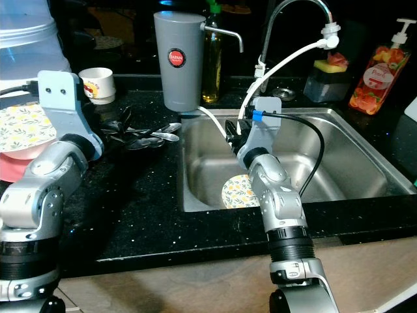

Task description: Kitchen organization

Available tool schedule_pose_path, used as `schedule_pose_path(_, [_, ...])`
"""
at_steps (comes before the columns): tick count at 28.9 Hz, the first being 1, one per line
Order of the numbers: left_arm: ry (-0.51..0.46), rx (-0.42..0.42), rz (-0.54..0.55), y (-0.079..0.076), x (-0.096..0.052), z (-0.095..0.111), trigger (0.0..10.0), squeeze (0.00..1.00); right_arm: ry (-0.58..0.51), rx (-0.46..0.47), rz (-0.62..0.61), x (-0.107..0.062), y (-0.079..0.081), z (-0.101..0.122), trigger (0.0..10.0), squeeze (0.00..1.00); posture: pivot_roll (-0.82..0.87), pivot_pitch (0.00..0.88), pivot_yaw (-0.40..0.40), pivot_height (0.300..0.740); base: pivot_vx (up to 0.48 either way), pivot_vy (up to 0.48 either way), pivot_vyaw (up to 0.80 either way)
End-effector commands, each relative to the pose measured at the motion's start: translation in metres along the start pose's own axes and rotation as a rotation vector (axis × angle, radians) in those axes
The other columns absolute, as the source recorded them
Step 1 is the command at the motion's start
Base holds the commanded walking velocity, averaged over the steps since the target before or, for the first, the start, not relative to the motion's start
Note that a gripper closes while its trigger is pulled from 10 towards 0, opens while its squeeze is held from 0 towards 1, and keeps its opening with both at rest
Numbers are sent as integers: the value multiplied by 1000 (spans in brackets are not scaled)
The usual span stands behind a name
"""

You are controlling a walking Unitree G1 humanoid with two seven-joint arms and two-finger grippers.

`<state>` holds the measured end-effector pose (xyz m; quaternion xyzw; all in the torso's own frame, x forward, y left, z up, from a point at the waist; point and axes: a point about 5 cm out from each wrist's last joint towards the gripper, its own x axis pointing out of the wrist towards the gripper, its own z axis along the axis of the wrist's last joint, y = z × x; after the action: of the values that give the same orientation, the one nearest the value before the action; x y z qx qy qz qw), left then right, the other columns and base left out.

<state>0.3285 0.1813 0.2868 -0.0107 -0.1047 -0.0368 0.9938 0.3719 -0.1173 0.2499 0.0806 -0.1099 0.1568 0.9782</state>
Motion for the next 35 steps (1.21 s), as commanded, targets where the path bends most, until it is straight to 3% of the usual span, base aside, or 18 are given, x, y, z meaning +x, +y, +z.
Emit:
schedule_pose_path(1, [11, -12, 5, 0, -3, -2, 10000, 0, 13, 3, -6, -3, -2, -3, 10000, 0, -4, 86, -44, 740, 0, 0, 0])
schedule_pose_path(13, [45, -51, 19, -1, -9, -12, 10000, 0, 28, 13, 13, -5, 3, -7, 10000, 0, -7, 82, -51, 740, 0, 0, 0])
schedule_pose_path(35, [41, -34, 1, -3, -10, -9, 10000, 0, 23, 10, 11, -5, 2, -3, 10000, 0, -12, 88, -55, 740, -301, 0, 0])
